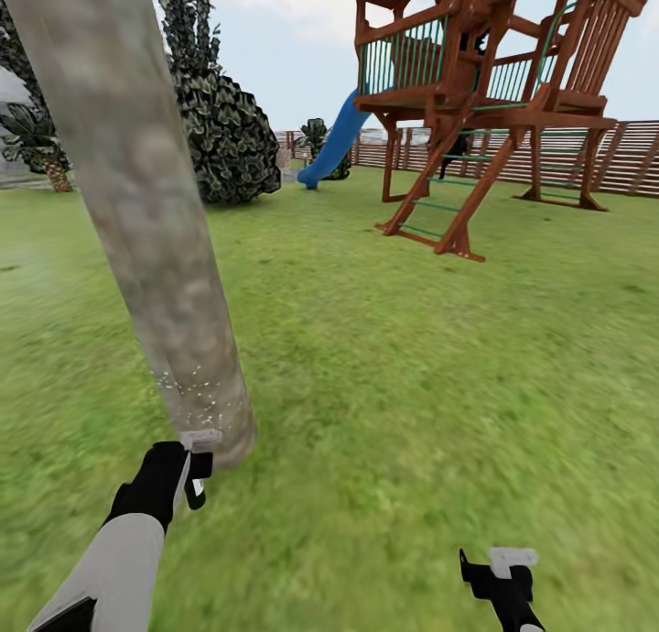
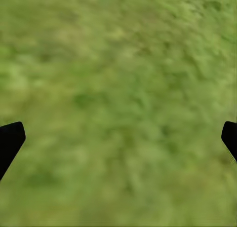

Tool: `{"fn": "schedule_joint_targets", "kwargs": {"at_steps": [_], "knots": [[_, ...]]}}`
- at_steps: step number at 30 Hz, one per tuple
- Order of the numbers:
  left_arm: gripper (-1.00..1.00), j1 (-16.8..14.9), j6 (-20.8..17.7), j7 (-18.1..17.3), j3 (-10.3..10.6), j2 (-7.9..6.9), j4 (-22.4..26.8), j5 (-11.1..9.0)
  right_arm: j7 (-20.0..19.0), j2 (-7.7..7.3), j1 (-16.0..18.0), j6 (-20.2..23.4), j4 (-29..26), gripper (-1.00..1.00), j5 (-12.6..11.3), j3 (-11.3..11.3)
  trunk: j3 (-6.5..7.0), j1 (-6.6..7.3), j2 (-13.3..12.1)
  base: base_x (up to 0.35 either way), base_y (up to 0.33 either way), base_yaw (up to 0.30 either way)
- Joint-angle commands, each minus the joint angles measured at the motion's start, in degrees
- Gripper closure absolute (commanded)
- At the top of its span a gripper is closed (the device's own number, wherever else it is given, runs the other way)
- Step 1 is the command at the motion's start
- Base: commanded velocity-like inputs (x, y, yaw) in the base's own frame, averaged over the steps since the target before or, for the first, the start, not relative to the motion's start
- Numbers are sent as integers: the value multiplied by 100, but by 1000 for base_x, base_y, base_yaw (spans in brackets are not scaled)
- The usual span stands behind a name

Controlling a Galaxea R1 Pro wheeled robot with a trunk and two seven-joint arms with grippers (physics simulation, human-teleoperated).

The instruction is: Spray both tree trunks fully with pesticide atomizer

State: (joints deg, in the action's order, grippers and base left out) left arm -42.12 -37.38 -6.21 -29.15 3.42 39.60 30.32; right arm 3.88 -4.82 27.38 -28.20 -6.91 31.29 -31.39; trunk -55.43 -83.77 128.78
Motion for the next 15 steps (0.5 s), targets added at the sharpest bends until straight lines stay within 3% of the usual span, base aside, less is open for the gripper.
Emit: {"fn": "schedule_joint_targets", "kwargs": {"at_steps": [1, 7, 15], "knots": [[100, -6, -14, -56, -39, 13, 13, 61, 34, -1, 5, -19, 11, -100, 61, -25, -5, 1, 3, 14, -272, 72], [100, -6, -12, -50, -39, 12, 17, 64, 36, -1, 5, -19, 10, -100, 61, -25, -5, 1, 3, 3, -276, 44], [100, -6, -15, 186, -39, 10, 15, 57, 43, -1, 5, -21, 8, -100, 61, -25, -5, 1, 3, 9, -276, 264]]}}
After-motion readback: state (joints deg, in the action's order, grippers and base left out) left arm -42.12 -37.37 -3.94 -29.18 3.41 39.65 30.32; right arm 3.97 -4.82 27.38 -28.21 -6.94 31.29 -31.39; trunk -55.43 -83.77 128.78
